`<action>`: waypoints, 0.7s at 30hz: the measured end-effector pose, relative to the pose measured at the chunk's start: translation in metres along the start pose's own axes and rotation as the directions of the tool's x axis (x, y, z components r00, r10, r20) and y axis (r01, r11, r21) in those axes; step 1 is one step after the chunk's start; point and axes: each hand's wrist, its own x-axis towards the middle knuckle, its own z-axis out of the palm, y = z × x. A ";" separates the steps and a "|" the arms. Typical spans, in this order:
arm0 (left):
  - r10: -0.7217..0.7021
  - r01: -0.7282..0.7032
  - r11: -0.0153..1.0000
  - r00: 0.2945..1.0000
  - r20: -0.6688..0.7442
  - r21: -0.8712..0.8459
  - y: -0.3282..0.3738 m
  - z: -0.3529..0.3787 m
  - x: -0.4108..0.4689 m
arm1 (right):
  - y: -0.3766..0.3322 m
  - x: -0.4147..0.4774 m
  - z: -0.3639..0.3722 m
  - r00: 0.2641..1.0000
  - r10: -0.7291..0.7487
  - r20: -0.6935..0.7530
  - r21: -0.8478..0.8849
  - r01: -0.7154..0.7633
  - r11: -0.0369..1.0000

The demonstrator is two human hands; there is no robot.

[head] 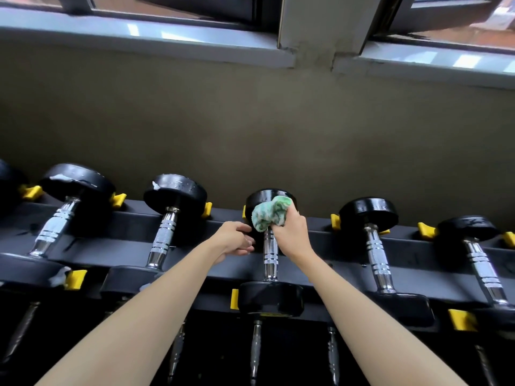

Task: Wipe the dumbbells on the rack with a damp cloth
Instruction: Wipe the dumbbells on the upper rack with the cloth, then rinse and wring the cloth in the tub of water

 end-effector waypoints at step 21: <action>0.218 -0.218 0.976 0.974 0.054 0.004 0.077 0.048 -0.055 | -0.012 -0.048 -0.090 0.775 0.620 0.120 0.969 -0.227 0.096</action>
